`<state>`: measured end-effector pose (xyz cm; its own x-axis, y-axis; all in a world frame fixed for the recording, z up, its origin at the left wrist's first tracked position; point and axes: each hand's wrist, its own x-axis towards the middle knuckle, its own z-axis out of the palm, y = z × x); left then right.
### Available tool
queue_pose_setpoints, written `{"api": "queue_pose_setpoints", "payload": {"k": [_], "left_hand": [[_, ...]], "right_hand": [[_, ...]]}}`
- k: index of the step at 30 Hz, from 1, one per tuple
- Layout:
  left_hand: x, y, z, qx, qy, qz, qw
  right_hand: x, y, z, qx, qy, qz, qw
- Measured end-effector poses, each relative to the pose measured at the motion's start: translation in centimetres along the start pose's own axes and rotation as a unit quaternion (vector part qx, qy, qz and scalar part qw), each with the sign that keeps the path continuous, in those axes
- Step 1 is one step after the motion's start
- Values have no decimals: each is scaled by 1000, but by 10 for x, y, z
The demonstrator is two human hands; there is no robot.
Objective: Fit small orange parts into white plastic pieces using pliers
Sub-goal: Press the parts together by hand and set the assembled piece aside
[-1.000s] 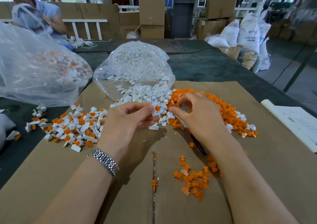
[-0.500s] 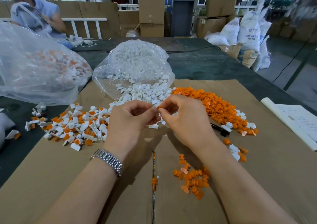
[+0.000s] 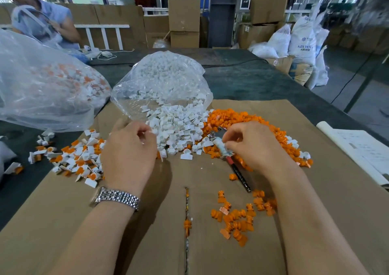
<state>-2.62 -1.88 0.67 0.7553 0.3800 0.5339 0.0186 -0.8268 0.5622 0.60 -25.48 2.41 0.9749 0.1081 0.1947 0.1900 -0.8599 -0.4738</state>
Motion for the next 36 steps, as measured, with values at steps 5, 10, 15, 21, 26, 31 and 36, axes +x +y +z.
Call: {"api": "queue_pose_setpoints", "payload": {"k": [5, 10, 15, 21, 26, 31, 36], "left_hand": [[-3, 1, 5, 25, -7, 93, 995], [-10, 6, 22, 50, -122, 180, 975], [-15, 13, 31, 103, -150, 198, 963], [-20, 23, 29, 91, -181, 205, 958], [-24, 24, 26, 58, -200, 198, 958], [-19, 27, 21, -195, -235, -13, 952], [-7, 22, 10, -601, -307, -330, 660]], "right_hand": [[-2, -6, 13, -118, -42, -47, 991], [1, -13, 32, -227, -14, -77, 971], [1, -17, 34, -171, 25, -87, 981], [-1, -25, 22, 38, 20, -37, 998], [0, -24, 21, 118, 22, -36, 992], [0, -22, 20, 239, 28, 2, 971], [-2, -22, 14, 377, -5, 6, 926]]}}
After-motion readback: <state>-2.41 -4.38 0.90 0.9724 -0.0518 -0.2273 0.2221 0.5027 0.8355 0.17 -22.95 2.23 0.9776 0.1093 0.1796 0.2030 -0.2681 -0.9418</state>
